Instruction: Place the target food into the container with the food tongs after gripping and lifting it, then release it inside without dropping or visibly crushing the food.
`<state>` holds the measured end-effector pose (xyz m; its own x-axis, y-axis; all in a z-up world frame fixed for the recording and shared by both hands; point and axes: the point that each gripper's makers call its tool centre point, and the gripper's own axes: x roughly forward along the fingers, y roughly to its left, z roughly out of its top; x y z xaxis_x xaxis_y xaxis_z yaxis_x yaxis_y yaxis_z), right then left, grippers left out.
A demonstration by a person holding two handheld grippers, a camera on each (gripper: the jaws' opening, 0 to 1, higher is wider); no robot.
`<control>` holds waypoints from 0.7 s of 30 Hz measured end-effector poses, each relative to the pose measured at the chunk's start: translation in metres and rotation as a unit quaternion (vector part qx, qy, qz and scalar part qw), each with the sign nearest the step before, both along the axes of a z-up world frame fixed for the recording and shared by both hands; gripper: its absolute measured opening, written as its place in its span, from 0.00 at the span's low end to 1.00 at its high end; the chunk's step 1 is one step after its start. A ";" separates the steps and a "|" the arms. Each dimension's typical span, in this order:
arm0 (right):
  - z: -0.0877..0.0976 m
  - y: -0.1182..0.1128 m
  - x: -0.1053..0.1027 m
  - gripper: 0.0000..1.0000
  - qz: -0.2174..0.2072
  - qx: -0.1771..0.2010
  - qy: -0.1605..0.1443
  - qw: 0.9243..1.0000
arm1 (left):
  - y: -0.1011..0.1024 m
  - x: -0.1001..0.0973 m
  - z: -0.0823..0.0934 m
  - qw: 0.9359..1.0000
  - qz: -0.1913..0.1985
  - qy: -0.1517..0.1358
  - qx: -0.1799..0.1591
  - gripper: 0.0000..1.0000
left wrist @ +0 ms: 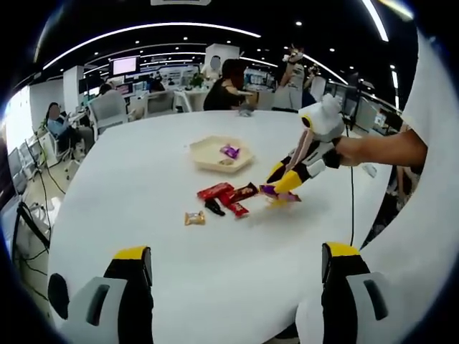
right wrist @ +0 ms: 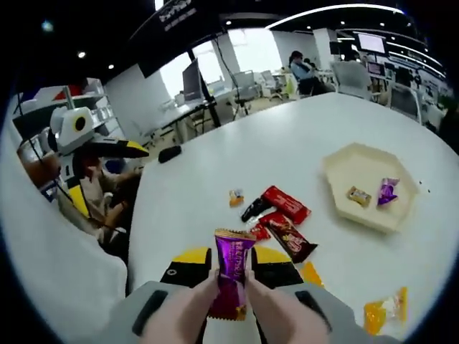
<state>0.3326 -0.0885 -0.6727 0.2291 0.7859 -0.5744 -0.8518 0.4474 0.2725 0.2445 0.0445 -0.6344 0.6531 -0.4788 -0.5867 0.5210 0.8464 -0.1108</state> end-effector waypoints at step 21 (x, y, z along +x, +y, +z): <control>0.018 -0.061 0.018 0.21 -0.108 0.015 -0.010 0.994 | -0.016 0.009 -0.004 0.999 -0.027 0.009 -0.018 0.98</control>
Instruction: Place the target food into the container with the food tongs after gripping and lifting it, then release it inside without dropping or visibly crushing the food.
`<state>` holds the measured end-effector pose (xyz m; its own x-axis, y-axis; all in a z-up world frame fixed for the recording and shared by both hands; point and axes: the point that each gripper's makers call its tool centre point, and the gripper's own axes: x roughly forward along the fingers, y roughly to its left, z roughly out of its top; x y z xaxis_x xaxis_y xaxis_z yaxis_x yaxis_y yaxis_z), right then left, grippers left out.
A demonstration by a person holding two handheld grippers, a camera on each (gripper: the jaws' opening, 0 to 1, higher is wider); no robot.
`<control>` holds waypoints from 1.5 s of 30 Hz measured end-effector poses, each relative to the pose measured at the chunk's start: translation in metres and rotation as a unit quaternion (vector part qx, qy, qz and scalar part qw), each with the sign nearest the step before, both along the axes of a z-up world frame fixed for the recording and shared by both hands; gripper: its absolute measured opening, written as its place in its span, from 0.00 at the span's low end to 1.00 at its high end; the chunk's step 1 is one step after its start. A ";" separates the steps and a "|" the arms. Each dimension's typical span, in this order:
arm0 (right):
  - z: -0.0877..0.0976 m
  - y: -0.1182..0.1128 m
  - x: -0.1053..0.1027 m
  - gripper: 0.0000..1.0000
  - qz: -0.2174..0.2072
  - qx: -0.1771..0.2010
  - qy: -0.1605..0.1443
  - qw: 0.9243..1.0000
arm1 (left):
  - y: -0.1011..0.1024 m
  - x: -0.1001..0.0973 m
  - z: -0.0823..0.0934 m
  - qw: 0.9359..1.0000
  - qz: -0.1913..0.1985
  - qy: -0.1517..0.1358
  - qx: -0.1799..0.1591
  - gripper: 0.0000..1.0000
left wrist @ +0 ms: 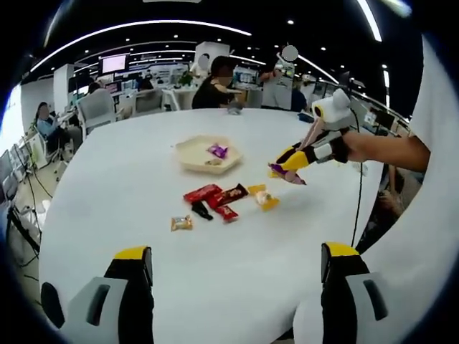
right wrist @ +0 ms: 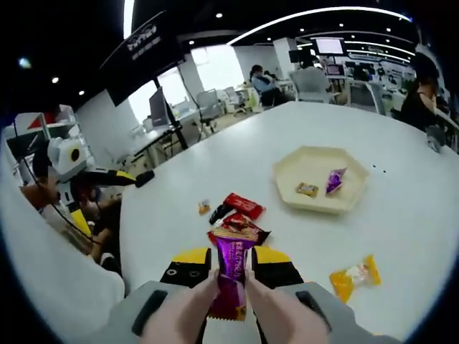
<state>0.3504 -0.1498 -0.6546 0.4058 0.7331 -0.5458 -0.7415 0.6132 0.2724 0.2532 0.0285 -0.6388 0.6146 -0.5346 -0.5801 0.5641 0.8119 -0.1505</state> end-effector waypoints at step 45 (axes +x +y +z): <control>0.039 -0.071 0.030 0.21 -0.098 -0.004 -0.034 0.995 | -0.028 0.026 0.003 0.997 -0.075 0.004 0.002 0.97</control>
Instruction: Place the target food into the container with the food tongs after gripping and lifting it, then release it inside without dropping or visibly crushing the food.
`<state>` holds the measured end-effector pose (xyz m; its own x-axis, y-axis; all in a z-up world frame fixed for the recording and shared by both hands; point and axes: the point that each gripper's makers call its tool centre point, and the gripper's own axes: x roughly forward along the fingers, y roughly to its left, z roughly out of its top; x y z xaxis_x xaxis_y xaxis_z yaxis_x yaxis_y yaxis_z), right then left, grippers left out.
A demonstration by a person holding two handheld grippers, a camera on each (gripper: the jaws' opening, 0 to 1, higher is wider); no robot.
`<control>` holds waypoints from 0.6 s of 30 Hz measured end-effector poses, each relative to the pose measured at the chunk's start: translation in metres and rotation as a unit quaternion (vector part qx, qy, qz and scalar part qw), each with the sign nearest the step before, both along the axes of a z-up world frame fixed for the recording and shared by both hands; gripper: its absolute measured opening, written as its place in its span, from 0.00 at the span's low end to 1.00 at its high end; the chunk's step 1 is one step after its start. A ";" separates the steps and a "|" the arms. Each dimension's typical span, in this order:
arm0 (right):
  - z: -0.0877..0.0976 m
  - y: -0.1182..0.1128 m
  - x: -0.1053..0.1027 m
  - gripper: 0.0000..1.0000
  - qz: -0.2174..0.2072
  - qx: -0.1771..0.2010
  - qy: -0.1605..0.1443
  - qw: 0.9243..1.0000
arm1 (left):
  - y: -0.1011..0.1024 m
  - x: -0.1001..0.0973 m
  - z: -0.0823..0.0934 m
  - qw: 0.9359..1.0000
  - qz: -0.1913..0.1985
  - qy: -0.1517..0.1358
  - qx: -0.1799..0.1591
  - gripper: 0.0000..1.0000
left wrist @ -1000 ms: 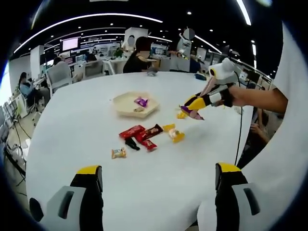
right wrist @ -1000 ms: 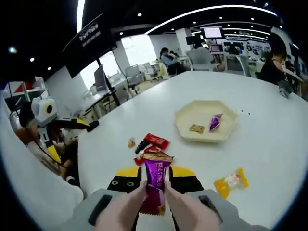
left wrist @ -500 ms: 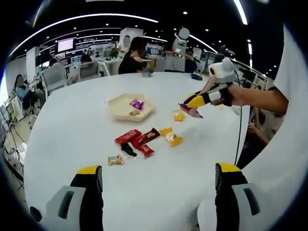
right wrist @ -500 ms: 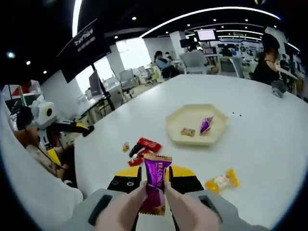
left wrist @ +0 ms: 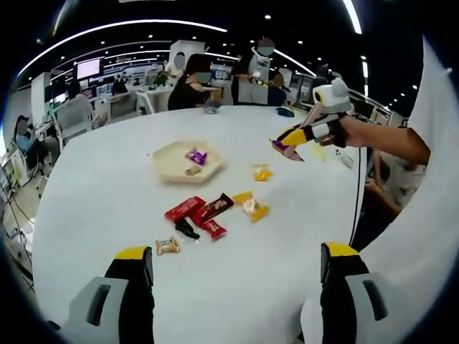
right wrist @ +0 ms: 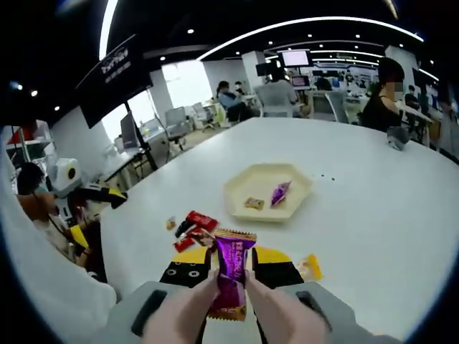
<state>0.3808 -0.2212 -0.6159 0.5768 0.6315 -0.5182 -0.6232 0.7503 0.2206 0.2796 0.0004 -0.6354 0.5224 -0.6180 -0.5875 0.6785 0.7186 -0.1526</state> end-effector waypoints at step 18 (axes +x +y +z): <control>-0.002 0.003 0.029 0.21 0.003 -0.001 -0.010 1.000 | 0.007 0.004 0.002 1.000 0.004 -0.002 0.000 0.97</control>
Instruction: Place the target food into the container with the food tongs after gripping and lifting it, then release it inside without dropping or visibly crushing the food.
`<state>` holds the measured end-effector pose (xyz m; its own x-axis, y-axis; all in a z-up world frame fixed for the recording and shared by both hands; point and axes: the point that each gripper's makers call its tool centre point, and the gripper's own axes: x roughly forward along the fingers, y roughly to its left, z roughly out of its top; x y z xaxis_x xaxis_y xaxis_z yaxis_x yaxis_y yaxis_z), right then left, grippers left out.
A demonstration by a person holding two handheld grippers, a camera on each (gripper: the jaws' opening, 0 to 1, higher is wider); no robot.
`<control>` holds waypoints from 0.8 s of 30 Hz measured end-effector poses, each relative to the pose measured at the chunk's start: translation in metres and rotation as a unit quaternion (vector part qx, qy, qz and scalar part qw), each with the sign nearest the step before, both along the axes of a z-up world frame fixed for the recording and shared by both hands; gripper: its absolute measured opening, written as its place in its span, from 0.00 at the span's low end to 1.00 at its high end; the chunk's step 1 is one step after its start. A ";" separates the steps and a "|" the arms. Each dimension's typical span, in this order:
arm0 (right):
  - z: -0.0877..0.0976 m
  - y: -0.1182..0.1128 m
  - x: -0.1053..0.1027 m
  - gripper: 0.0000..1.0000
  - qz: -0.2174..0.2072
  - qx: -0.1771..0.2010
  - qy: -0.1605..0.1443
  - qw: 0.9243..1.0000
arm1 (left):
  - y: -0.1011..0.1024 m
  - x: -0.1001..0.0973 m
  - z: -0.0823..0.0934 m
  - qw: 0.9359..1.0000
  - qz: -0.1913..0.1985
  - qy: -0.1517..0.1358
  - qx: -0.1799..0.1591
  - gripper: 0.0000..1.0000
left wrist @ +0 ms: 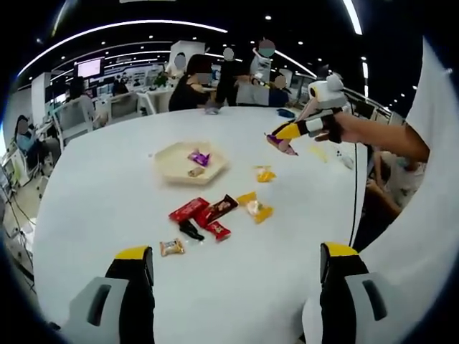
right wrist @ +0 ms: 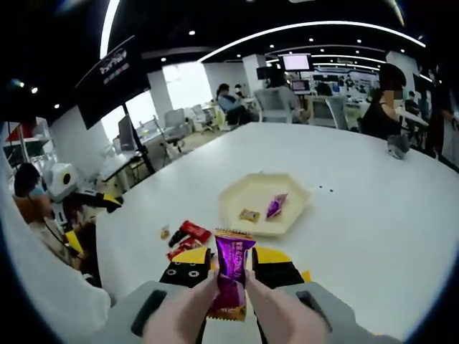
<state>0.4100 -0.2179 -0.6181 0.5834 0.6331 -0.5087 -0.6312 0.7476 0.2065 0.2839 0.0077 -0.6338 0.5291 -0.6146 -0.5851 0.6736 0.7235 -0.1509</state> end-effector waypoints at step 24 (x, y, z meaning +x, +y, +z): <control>0.013 0.028 0.047 0.21 0.037 -0.027 -0.022 0.999 | 0.015 -0.002 -0.001 1.000 0.020 -0.003 0.005 0.96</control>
